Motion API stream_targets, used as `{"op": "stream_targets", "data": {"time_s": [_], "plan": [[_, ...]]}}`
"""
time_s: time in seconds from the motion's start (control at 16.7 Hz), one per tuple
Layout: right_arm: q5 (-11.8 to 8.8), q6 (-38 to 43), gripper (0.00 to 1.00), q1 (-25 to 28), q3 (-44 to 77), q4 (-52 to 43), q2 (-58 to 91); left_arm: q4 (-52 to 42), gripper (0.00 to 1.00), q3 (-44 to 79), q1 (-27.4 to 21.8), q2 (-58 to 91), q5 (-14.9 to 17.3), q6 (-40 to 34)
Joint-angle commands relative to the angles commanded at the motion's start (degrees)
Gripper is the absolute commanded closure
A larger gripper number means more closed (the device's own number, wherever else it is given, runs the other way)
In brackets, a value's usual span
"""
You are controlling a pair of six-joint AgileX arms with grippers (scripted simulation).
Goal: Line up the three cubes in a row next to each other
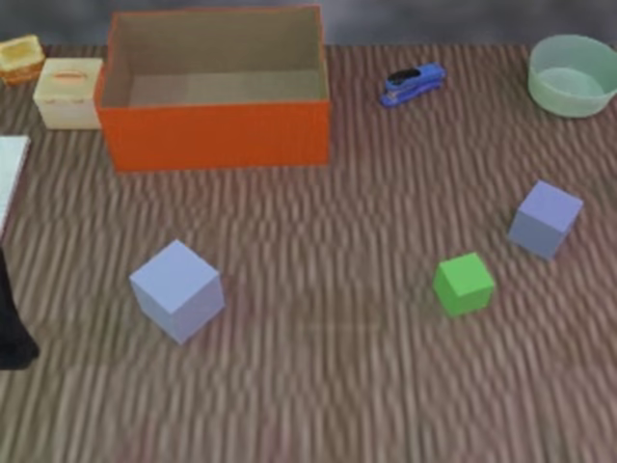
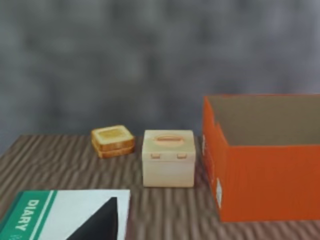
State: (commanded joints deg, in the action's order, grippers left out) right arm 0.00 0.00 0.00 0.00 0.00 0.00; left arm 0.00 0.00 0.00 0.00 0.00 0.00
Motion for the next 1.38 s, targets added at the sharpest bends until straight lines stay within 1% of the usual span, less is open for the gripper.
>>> {"op": "stream_targets", "data": {"time_s": [0.24,0.36,0.54,0.72,1.14,1.38], "plan": [[-0.09,0.15,0.0,0.61,1.75,-1.15,1.75,0.0,0.0,0.0,0.0,0.0,0.0,0.0],[-0.19,0.46,0.0,1.9,5.87,-3.82,5.94,0.0,0.0,0.0,0.0,0.0,0.0,0.0],[-0.23,1.16,0.0,4.68,15.54,-10.19,16.81,0.0,0.0,0.0,0.0,0.0,0.0,0.0],[-0.15,2.03,0.0,8.13,27.75,-18.69,32.81,0.0,0.0,0.0,0.0,0.0,0.0,0.0],[-0.06,4.26,0.0,17.08,58.1,-41.31,77.78,0.0,0.0,0.0,0.0,0.0,0.0,0.0],[-0.07,5.4,0.0,21.54,73.39,-52.15,97.99,0.0,0.0,0.0,0.0,0.0,0.0,0.0]]}}
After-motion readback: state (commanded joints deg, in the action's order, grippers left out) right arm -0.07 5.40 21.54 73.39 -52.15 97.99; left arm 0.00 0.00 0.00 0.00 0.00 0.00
